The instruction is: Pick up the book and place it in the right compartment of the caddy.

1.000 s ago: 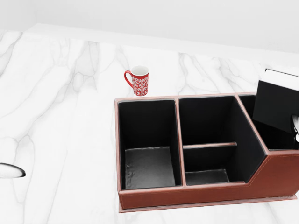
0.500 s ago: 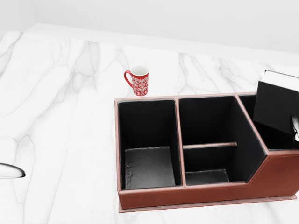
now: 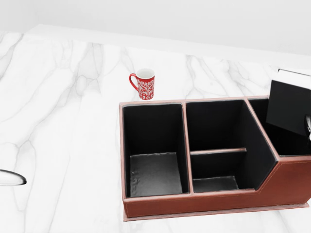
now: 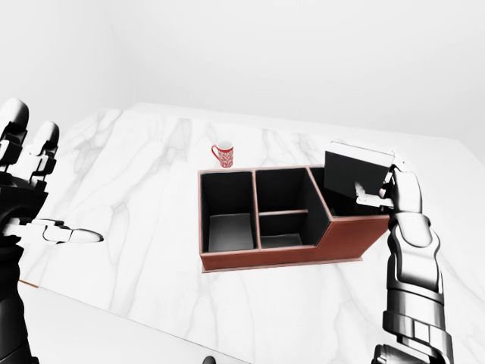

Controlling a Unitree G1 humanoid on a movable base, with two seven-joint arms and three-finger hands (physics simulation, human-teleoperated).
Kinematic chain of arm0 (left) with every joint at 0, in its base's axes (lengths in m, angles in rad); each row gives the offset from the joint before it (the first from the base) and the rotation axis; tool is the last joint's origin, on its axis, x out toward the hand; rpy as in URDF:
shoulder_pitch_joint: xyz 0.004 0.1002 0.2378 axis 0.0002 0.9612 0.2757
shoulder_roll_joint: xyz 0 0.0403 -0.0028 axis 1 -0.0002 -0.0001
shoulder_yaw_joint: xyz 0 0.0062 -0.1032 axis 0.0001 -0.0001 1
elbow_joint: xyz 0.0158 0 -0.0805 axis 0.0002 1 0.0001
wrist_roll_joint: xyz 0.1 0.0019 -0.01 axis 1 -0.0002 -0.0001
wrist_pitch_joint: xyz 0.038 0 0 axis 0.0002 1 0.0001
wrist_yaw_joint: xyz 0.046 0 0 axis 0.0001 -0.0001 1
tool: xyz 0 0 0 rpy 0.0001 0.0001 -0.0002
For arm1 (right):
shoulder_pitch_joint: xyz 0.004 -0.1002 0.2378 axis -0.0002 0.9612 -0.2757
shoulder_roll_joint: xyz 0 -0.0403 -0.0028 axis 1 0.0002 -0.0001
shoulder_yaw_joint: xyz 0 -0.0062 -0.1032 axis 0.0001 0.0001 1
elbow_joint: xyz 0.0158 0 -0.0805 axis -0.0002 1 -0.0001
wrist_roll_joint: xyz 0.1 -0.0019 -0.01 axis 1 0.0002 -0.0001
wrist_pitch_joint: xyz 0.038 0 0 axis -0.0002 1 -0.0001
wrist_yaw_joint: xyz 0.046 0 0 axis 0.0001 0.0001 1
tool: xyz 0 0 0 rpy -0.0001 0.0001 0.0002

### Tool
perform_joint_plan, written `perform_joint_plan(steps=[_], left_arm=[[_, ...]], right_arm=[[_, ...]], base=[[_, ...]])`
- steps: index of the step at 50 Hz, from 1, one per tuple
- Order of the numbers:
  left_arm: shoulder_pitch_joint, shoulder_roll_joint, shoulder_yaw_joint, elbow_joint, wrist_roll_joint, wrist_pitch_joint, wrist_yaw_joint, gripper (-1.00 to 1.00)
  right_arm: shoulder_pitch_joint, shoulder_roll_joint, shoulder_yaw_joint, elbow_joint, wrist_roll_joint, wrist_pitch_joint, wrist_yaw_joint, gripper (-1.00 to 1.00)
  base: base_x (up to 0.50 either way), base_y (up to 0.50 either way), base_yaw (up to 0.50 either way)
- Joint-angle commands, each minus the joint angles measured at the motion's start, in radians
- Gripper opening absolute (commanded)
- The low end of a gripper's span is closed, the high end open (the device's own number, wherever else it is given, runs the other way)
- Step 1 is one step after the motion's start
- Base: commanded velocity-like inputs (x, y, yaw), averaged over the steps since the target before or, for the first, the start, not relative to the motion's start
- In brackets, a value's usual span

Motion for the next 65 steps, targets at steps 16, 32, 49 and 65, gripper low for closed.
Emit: perform_joint_plan(steps=[16, 32, 49, 65], left_arm=[[0.009, 0.006, -0.01, 0.018, -0.006, 0.0, -0.029, 1.0], [0.006, 0.005, -0.012, 0.023, -0.003, 0.0, -0.03, 1.0], [0.005, 0.008, -0.009, 0.02, -0.005, 0.0, -0.031, 1.0], [0.007, 0.009, -0.009, 0.022, -0.006, 0.0, -0.035, 1.0]], right_arm=[[-0.043, -0.014, 0.016, 0.109, 0.021, 0.0, -0.028, -1.0], [-0.05, -0.012, 0.024, 0.1, 0.018, 0.0, -0.03, -1.0], [-0.048, -0.021, 0.018, 0.105, 0.011, 0.0, -0.032, -1.0], [-0.054, -0.022, 0.018, 0.093, 0.008, 0.0, -0.038, 1.0]], base=[[0.0, 0.0, 0.0], [0.0, 0.0, 0.0], [0.0, 0.0, 0.0], [0.0, 0.0, 0.0]])
